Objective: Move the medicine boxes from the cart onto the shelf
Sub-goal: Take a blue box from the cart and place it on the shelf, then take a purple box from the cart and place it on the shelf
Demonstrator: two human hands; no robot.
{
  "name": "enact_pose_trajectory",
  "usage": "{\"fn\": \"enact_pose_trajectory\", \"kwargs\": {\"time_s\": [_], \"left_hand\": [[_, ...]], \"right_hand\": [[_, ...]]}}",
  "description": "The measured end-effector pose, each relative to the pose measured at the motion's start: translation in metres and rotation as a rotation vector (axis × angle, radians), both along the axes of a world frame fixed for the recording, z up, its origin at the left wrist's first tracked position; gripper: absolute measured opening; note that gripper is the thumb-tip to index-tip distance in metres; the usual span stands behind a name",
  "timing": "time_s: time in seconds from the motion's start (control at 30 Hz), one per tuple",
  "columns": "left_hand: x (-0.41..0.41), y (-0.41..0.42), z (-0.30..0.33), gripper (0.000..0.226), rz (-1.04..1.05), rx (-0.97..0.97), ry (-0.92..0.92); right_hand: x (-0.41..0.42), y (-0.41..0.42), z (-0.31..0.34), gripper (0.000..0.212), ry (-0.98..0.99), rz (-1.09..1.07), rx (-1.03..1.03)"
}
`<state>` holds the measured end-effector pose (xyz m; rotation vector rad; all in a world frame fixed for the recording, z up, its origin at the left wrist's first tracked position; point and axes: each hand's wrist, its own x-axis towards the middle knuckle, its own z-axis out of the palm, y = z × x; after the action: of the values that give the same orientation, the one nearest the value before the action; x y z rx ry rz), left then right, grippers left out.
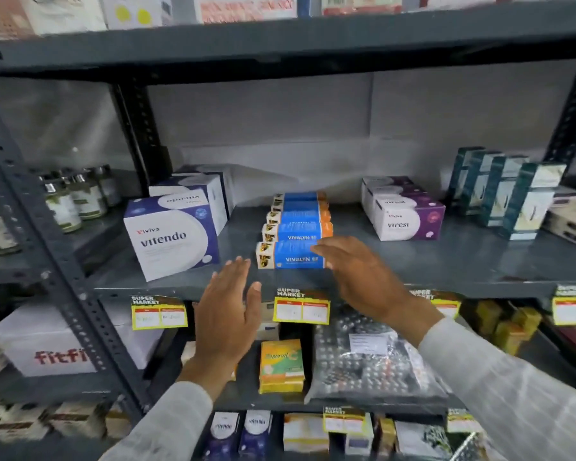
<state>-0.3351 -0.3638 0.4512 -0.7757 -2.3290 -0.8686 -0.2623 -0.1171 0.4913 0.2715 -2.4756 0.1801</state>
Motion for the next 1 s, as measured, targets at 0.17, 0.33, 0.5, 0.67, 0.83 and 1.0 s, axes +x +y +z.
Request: {"fn": "enact_pose_trajectory", "kwargs": {"time_s": [0.17, 0.33, 0.5, 0.67, 0.83, 1.0], "left_hand": [[0.060, 0.049, -0.040, 0.046, -0.250, -0.059, 0.247], [0.133, 0.123, -0.133, 0.044, -0.532, -0.249, 0.048], [0.209, 0.191, -0.251, 0.052, -0.687, -0.576, -0.307], [0.279, 0.235, -0.338, 0.068, -0.759, -0.819, -0.481], [0.317, 0.265, -0.378, 0.069, -0.762, -0.979, -0.537], [0.323, 0.274, -0.389, 0.069, -0.722, -0.958, -0.510]], "right_hand": [[0.090, 0.036, -0.044, 0.041, 0.131, -0.016, -0.008], [0.190, 0.092, -0.132, 0.036, -0.165, -0.143, -0.115], [0.282, 0.155, -0.238, 0.044, -0.770, -0.473, -0.341], [0.378, 0.199, -0.348, 0.063, -1.342, -0.698, -0.537], [0.456, 0.196, -0.439, 0.080, -1.552, -0.745, -0.622], [0.497, 0.180, -0.503, 0.088, -1.481, -0.724, -0.712]]}}
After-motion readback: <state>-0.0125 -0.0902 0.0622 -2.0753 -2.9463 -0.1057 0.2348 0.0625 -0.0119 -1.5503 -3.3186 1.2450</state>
